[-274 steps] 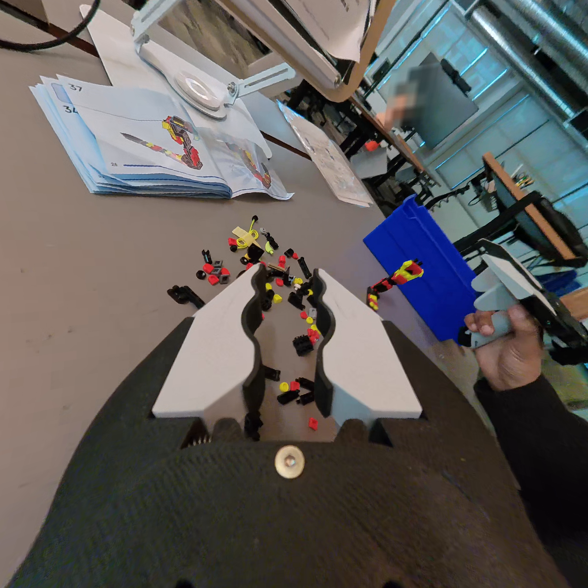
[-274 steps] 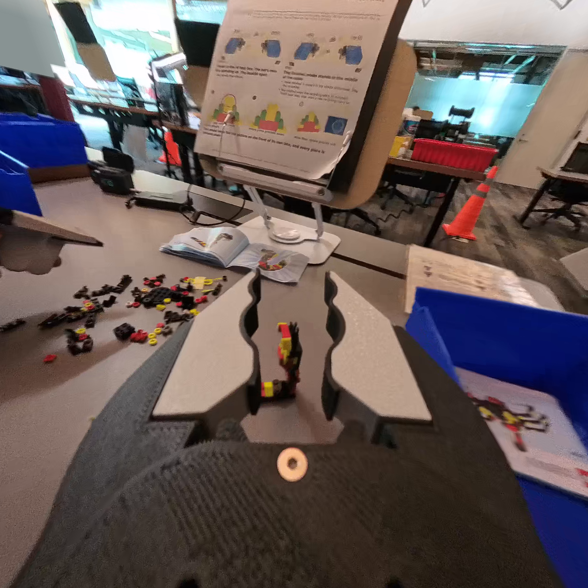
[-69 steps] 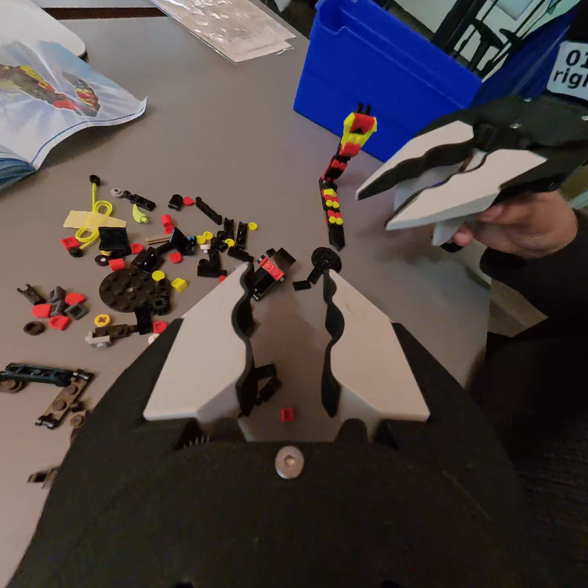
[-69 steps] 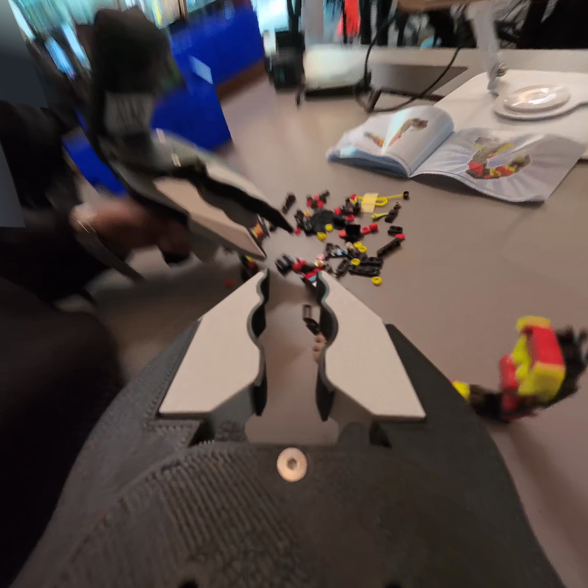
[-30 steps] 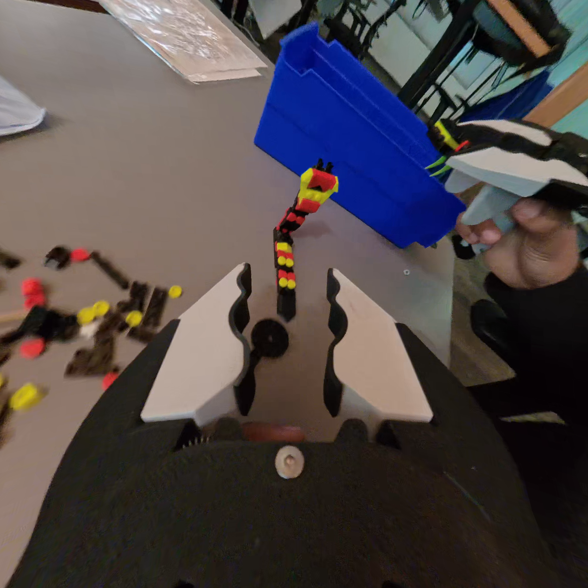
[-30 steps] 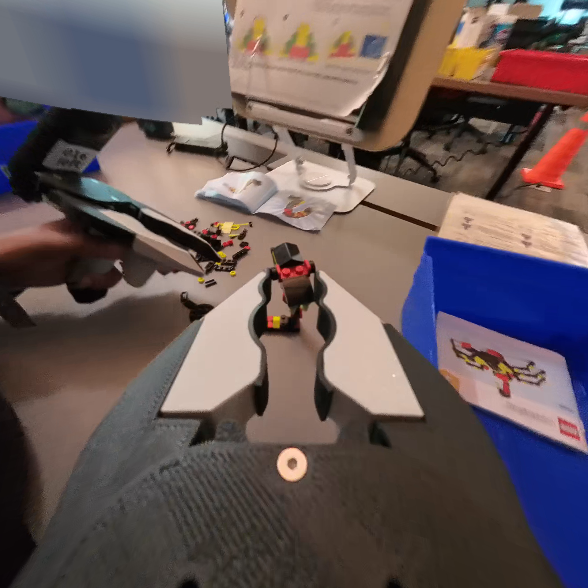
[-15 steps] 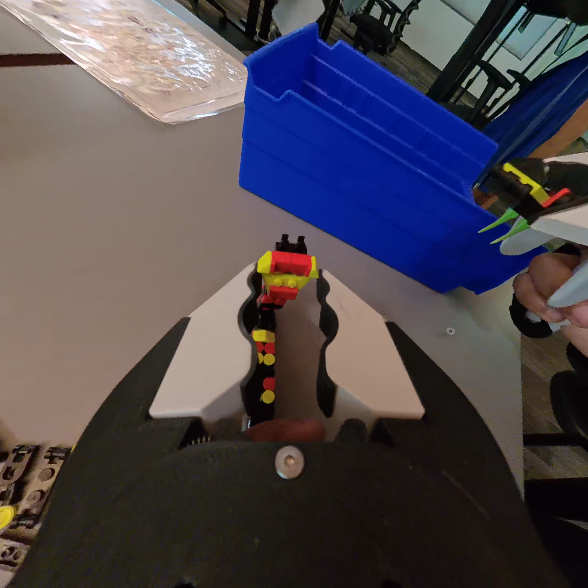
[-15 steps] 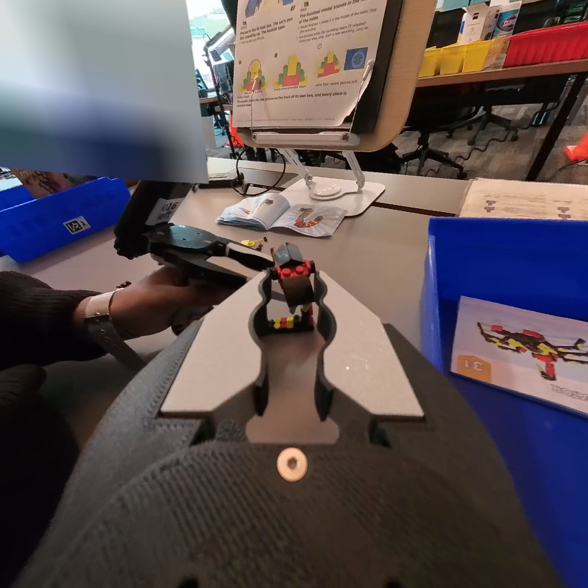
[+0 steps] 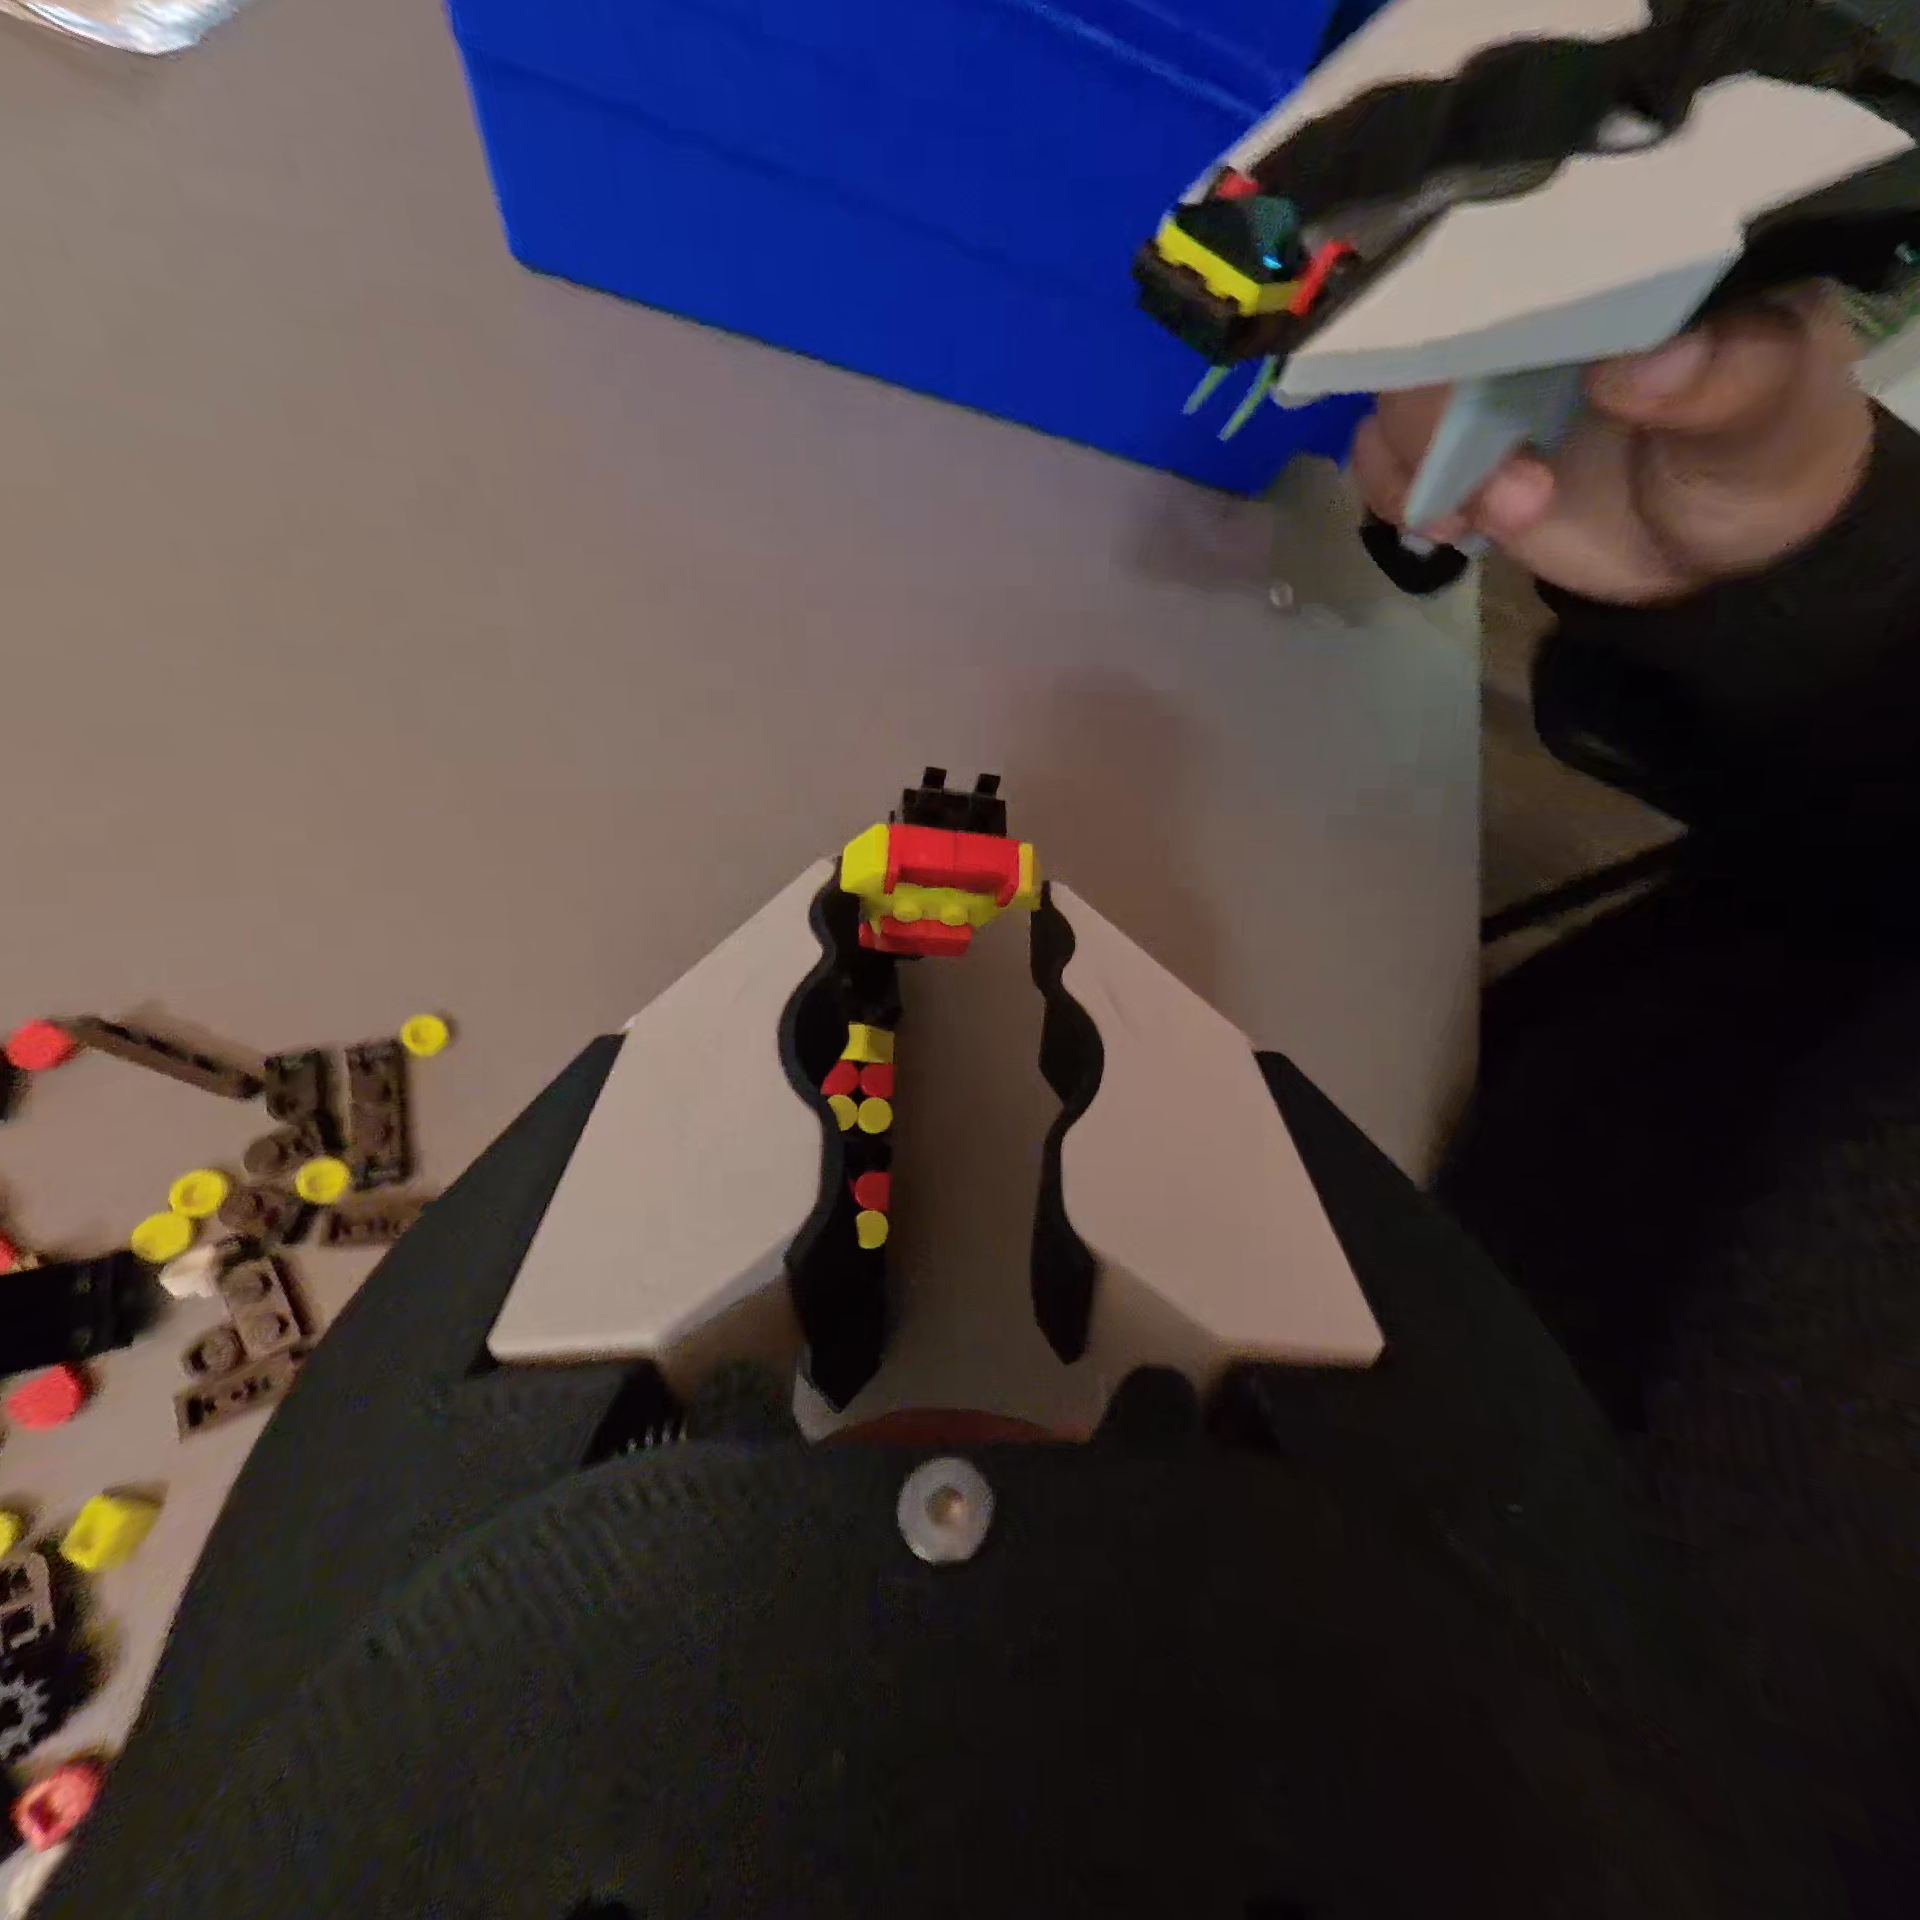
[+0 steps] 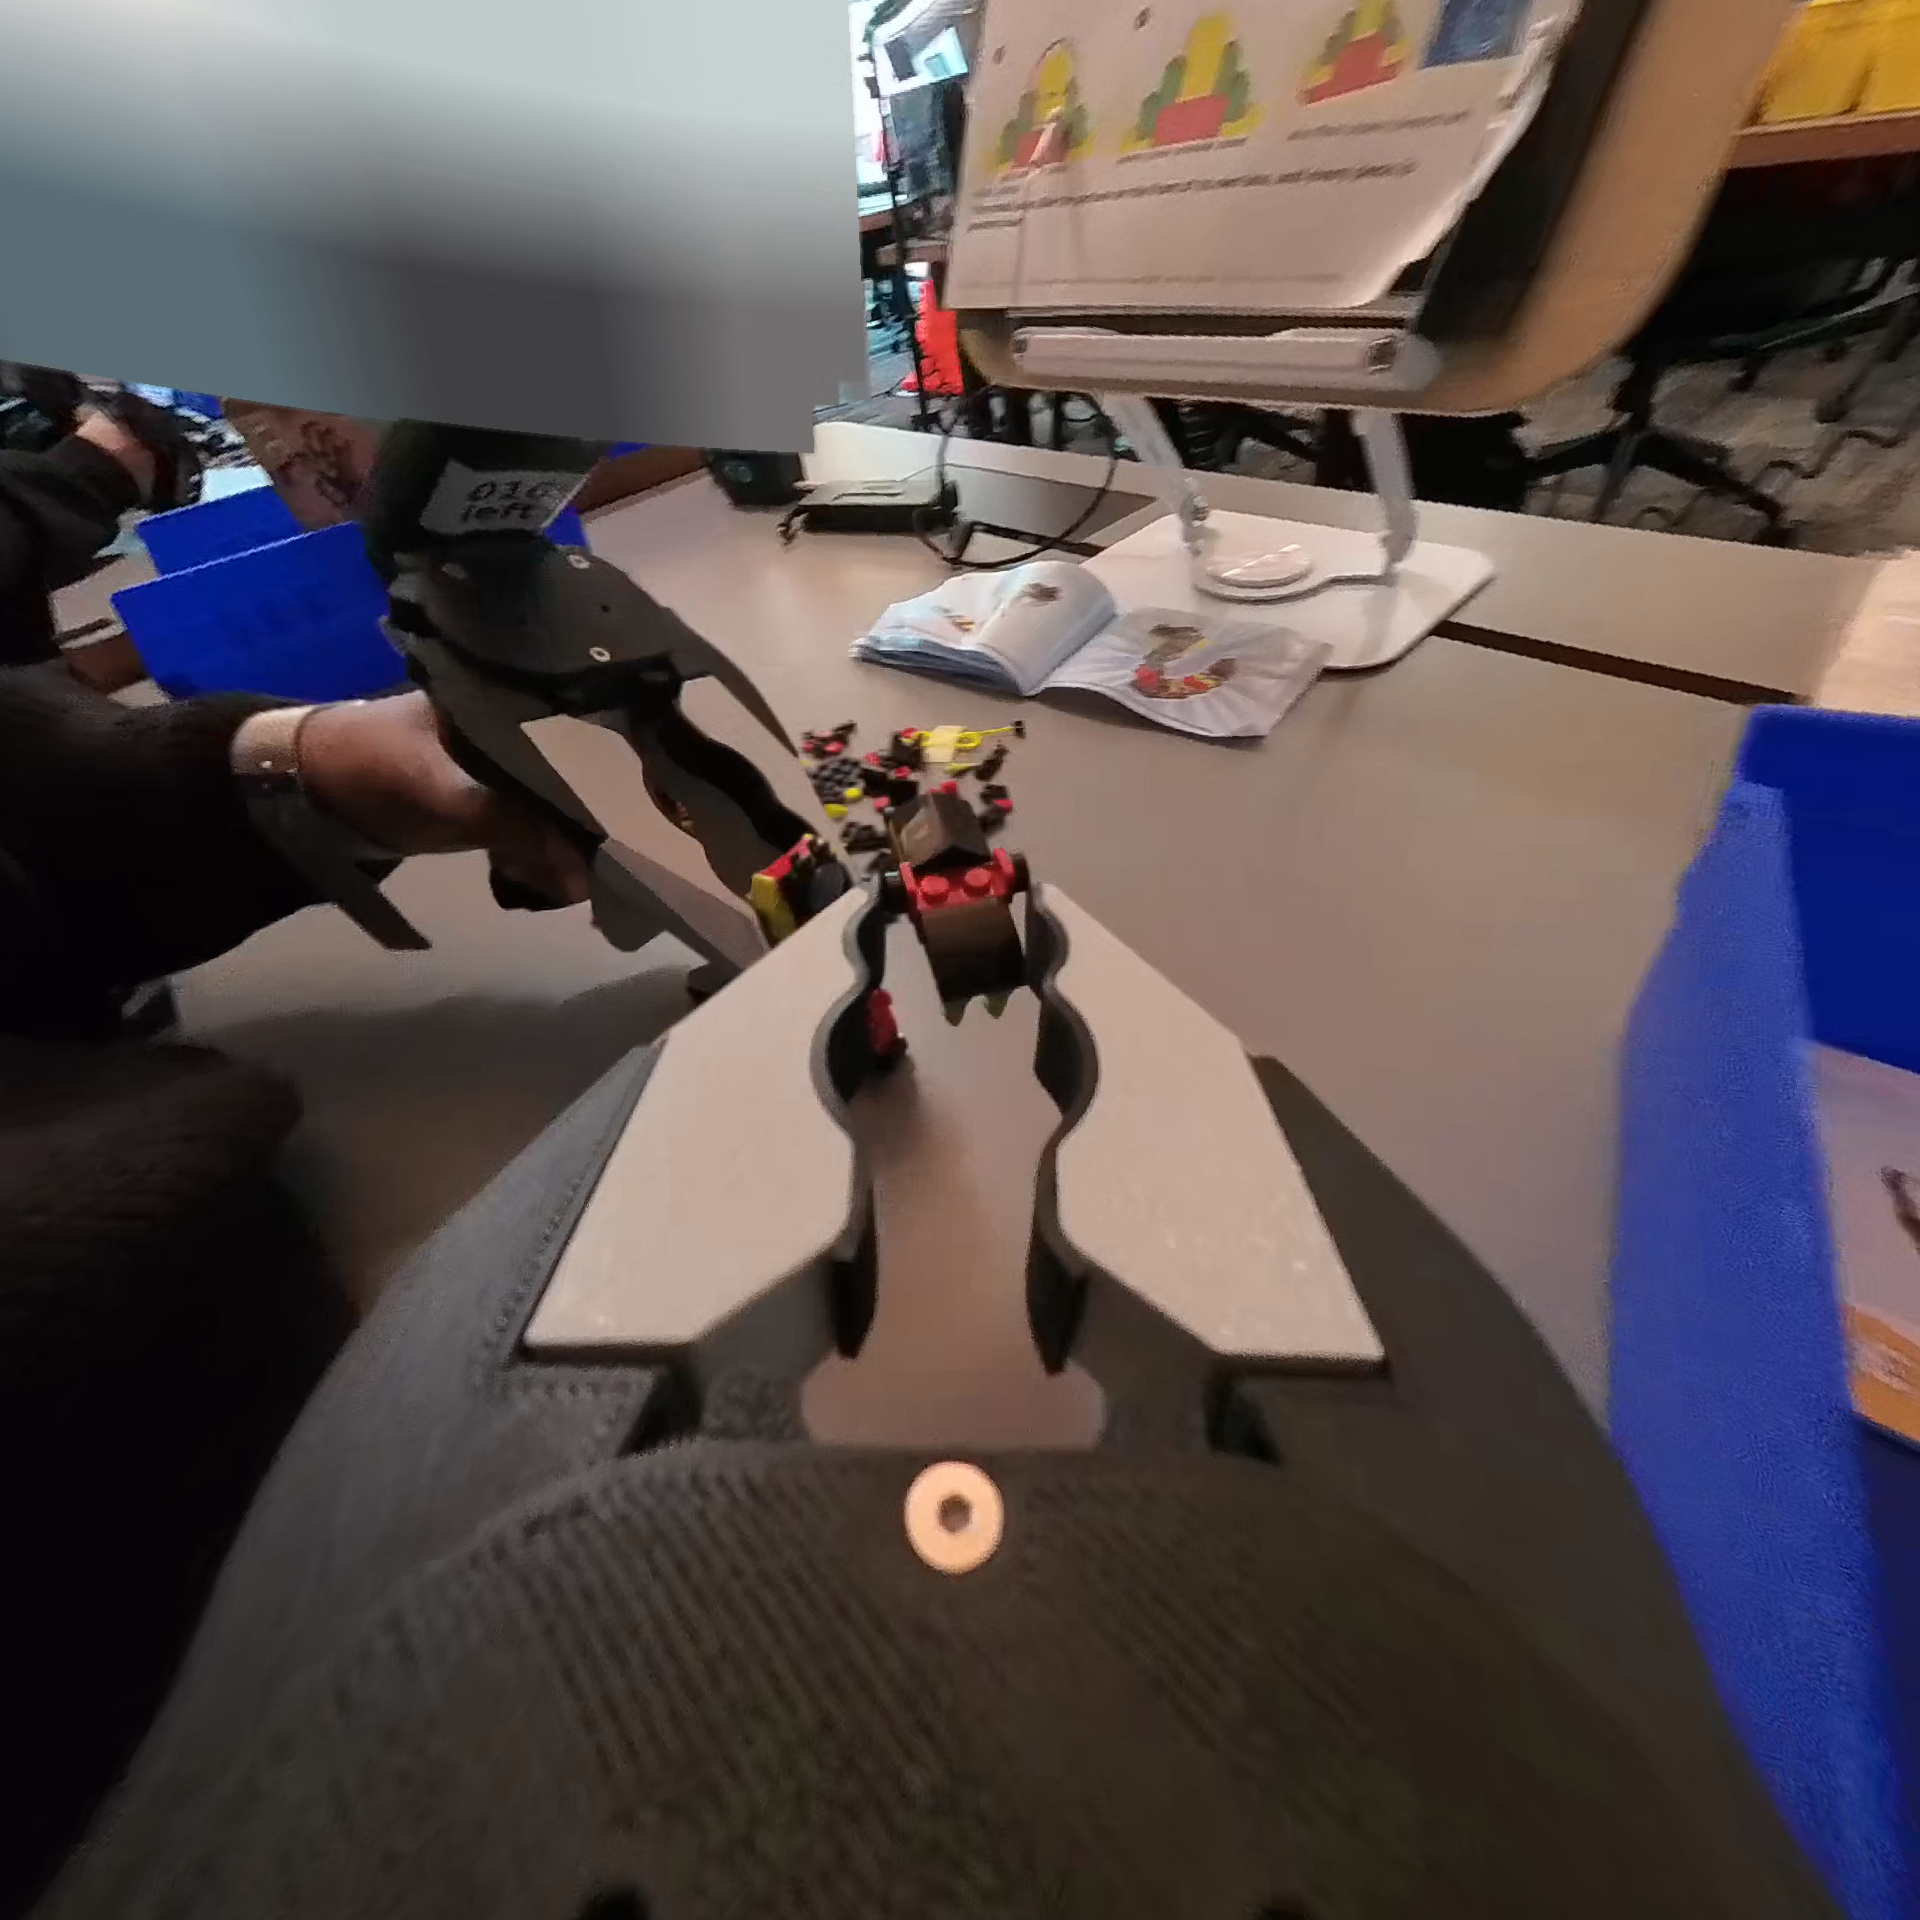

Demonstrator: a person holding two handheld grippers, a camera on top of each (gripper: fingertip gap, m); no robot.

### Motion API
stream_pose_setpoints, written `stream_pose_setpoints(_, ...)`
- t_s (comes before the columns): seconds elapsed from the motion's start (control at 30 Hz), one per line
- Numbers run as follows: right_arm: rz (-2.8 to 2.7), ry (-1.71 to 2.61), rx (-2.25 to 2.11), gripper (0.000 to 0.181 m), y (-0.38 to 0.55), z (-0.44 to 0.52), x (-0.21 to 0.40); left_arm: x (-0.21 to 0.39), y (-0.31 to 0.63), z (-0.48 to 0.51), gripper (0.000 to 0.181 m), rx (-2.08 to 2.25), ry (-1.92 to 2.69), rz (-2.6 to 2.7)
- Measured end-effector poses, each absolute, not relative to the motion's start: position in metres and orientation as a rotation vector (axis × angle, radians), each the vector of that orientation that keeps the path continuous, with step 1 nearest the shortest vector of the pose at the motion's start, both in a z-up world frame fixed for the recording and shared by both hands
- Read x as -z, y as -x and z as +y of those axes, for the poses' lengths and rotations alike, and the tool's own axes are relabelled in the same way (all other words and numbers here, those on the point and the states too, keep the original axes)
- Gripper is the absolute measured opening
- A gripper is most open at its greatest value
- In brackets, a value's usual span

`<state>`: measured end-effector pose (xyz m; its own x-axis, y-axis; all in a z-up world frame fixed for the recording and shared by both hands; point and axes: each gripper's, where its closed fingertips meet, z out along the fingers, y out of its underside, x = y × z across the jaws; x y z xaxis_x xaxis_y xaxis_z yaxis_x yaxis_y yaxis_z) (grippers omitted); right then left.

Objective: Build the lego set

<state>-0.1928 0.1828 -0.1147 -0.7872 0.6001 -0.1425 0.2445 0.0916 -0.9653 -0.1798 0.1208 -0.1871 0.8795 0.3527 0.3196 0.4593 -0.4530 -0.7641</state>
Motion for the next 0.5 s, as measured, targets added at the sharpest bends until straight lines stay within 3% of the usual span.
stream_pose_setpoints(0.5, -2.324, 0.578, -1.827, 0.024, 0.158, 0.109, 0.124, 0.186, 0.124, 0.093, 0.033, 0.359, 2.039, -0.354)
